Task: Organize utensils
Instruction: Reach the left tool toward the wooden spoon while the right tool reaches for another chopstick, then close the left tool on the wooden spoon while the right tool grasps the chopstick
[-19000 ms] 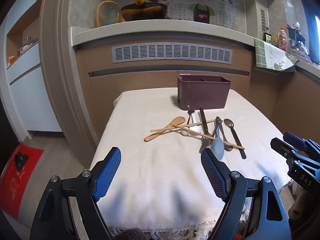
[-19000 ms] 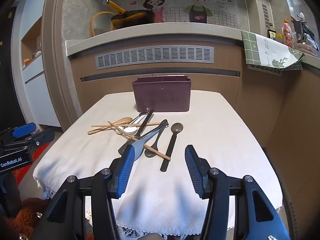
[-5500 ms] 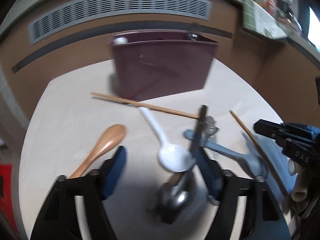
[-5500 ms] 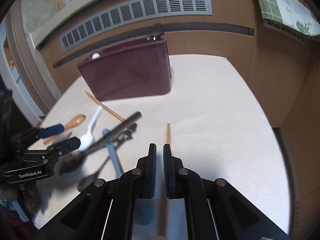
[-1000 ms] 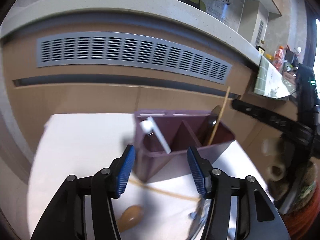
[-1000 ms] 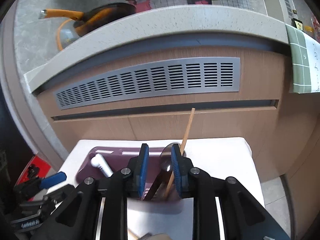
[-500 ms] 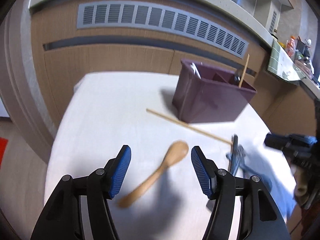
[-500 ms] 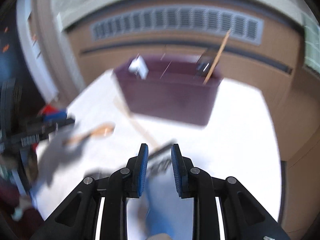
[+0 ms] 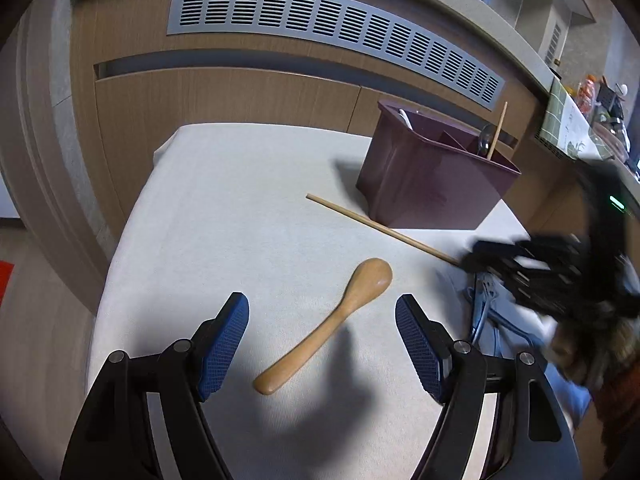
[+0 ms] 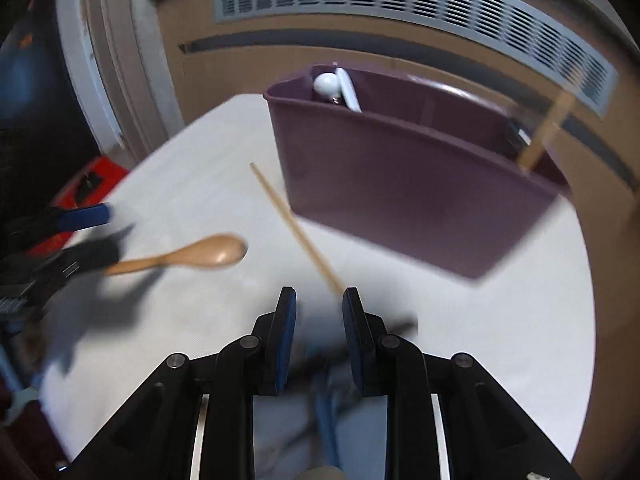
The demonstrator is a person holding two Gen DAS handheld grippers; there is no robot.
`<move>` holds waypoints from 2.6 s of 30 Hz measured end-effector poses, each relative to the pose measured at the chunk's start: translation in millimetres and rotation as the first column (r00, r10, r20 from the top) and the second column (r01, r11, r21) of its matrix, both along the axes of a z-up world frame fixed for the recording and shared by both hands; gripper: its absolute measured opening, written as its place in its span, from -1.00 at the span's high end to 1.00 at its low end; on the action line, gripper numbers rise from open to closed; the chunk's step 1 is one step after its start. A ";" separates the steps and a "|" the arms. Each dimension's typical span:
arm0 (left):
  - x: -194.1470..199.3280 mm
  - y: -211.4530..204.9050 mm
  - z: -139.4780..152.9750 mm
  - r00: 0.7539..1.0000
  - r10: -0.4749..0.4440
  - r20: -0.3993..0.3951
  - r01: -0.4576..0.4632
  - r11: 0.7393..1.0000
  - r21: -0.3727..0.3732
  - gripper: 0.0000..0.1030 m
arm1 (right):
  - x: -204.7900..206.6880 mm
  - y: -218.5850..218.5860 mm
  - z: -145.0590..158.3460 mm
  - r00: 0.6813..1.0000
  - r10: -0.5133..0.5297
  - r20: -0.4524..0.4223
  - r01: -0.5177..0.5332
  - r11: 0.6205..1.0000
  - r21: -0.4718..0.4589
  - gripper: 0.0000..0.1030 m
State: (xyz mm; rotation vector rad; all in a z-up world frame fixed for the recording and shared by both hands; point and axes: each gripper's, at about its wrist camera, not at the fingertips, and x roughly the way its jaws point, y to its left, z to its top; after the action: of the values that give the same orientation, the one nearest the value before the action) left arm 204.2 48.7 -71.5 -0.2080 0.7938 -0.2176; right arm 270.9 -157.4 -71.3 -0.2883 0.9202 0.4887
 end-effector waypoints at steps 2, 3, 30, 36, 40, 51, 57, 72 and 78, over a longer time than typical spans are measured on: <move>0.6 2.8 -2.7 1.000 -0.008 -0.020 0.008 1.000 0.006 -0.51 | 17.5 15.7 -6.0 1.000 0.020 -0.006 -0.020 0.999 -0.038 0.56; 1.5 3.5 -4.5 0.999 -0.015 -0.032 0.016 1.000 0.019 -0.53 | 22.4 20.6 -7.2 1.000 0.027 -0.012 -0.027 0.999 -0.046 0.56; 7.6 -23.0 -21.5 0.976 -0.111 -0.188 0.109 0.994 -0.023 -0.48 | -63.7 -67.0 -21.2 0.986 -0.093 -0.141 0.099 0.995 0.034 0.79; -0.8 -45.5 -21.1 0.967 -0.152 -0.202 0.158 0.987 0.011 -0.44 | -36.6 -49.8 -19.2 0.992 -0.080 -0.098 0.083 0.996 0.028 0.68; 4.5 -47.6 -20.7 0.968 -0.137 -0.209 0.146 0.989 0.027 -0.36 | -10.0 -36.2 -21.4 0.993 -0.075 -0.086 0.077 0.997 0.021 0.67; 48.9 -58.5 -21.8 0.973 -0.091 -0.213 0.118 0.986 0.120 -0.33 | 16.4 -13.2 -21.4 0.997 -0.042 -0.071 0.042 0.999 0.002 0.53; 49.2 -60.8 -22.9 0.972 -0.090 -0.215 0.120 0.984 0.128 -0.33 | 5.4 -19.1 -21.7 0.999 -0.019 -0.051 0.019 1.000 0.004 0.47; 79.1 -60.3 -21.0 0.968 -0.107 -0.227 0.146 0.976 0.162 0.14 | -51.4 -69.5 -17.1 0.998 -0.062 -0.028 0.062 0.998 0.002 0.45; 75.6 -69.0 -21.0 0.978 -0.115 -0.172 0.152 0.963 0.222 0.41 | -39.9 -66.6 -17.9 0.998 -0.060 -0.029 0.060 0.998 0.018 0.45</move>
State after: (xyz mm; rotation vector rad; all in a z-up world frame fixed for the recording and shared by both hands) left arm 279.8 -20.2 -92.6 0.0530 0.9851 -0.2349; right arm 231.0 -224.0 -89.2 -0.2366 0.9485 0.4468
